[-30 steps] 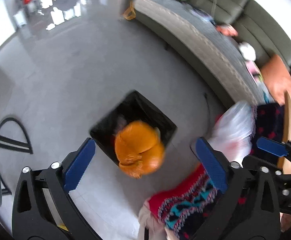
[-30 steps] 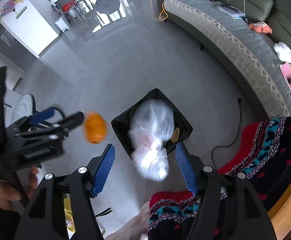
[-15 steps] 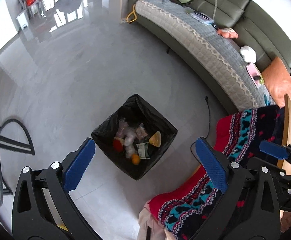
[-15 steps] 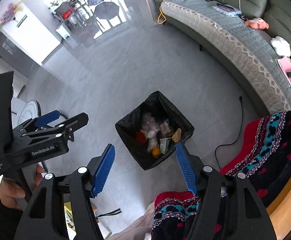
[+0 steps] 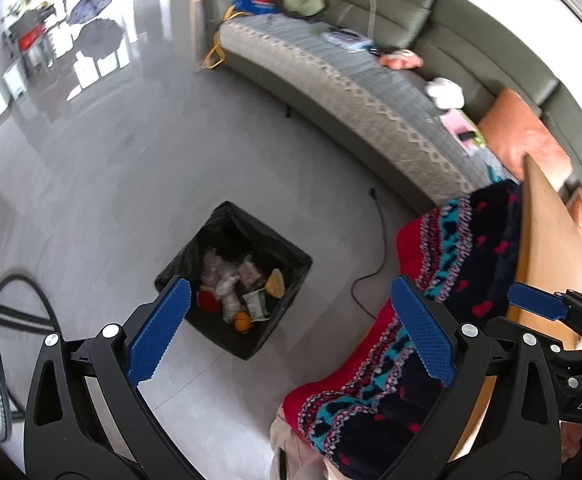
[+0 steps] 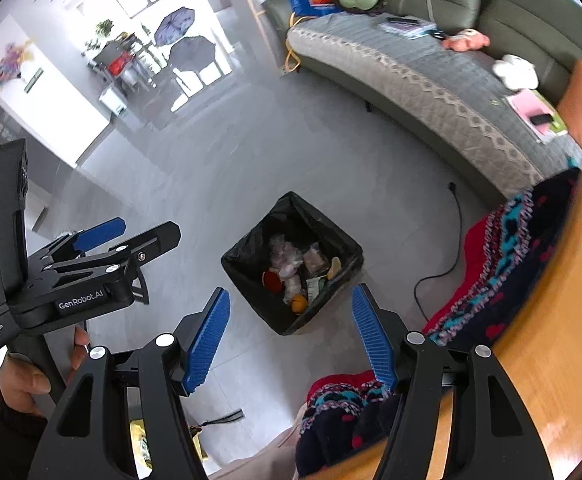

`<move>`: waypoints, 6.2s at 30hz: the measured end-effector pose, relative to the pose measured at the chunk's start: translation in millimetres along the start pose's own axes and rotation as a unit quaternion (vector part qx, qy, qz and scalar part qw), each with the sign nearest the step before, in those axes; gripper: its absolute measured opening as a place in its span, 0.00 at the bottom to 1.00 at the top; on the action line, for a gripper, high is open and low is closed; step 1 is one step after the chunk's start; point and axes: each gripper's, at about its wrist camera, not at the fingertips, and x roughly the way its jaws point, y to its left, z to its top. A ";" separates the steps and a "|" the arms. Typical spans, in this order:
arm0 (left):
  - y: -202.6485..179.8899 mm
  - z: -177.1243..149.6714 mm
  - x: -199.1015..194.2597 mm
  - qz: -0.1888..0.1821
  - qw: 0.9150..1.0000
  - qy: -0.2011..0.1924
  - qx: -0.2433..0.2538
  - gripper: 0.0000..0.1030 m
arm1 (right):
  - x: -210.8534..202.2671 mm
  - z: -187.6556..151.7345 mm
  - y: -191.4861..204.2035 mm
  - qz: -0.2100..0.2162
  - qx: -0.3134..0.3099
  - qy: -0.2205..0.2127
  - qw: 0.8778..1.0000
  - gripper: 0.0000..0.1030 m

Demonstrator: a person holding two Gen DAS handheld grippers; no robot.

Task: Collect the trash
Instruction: 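Move both tools back over the table toward the bagged toothbrush and pink block, then grasp the bagged toothbrush with the right tool while the left tool grasps the white tissue pack, then carry the toothbrush bag and tissue pack over the black bin and open both tools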

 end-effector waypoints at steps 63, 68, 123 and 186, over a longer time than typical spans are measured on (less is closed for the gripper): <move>-511.6 -223.6 -19.3 -0.174 0.893 0.105 0.401 0.94 | -255.7 -364.3 -420.6 -0.220 0.340 -0.058 0.912 0.63; -527.1 -224.5 -9.6 -0.169 0.891 0.115 0.404 0.94 | -234.0 -370.2 -442.0 -0.218 0.345 -0.022 0.913 0.63; -650.5 -215.9 76.7 -0.242 0.830 0.120 0.488 0.20 | -256.1 -357.9 -467.1 -0.202 0.391 -0.071 0.895 0.23; 64.6 -1.9 23.6 0.057 0.998 0.024 0.002 0.54 | 64.8 46.2 88.6 0.046 -0.106 0.057 0.992 0.61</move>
